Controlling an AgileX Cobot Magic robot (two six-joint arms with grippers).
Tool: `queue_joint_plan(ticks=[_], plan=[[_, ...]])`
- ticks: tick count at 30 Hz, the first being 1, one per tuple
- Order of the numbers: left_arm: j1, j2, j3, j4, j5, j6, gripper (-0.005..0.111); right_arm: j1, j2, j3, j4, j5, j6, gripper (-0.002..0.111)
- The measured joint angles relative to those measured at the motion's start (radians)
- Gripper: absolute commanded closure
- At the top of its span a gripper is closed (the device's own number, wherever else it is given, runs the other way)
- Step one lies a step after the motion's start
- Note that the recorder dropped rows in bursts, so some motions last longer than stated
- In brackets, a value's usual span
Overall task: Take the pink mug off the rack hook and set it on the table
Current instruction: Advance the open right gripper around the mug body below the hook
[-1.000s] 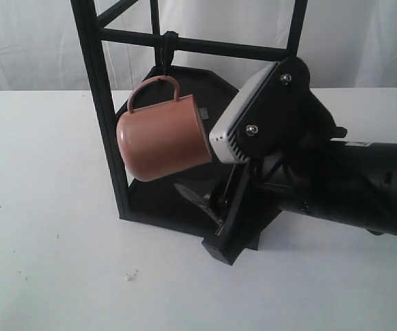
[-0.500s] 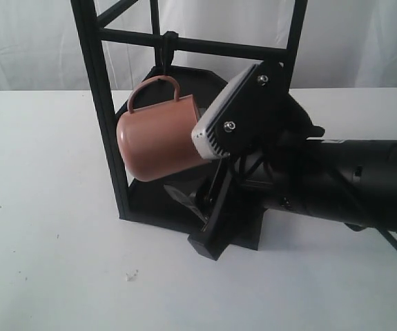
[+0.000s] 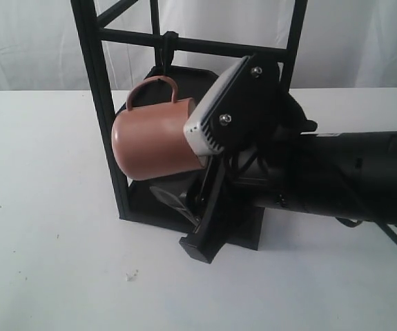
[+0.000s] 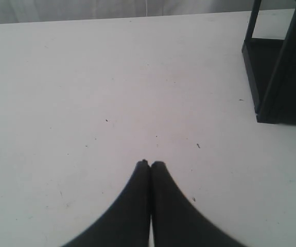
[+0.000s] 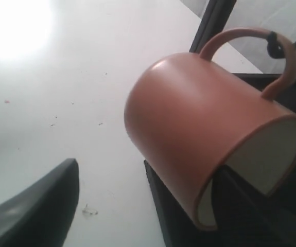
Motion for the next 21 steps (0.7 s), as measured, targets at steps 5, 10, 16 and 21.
queue_joint_plan(ticks=[5, 10, 16, 21], plan=[[0.000, 0.000, 0.000, 0.000, 0.000, 0.000, 0.107, 0.000, 0.002, -0.010, 0.000, 0.015, 0.000, 0.042], [0.000, 0.000, 0.000, 0.000, 0.000, 0.000, 0.107, 0.000, 0.009, -0.010, 0.003, 0.019, 0.000, 0.042], [0.000, 0.000, 0.000, 0.000, 0.000, 0.000, 0.107, 0.000, 0.055, -0.034, 0.029, 0.029, 0.000, 0.042], [0.000, 0.000, 0.000, 0.000, 0.000, 0.000, 0.107, 0.000, 0.088, -0.062, 0.036, 0.029, 0.000, 0.042]])
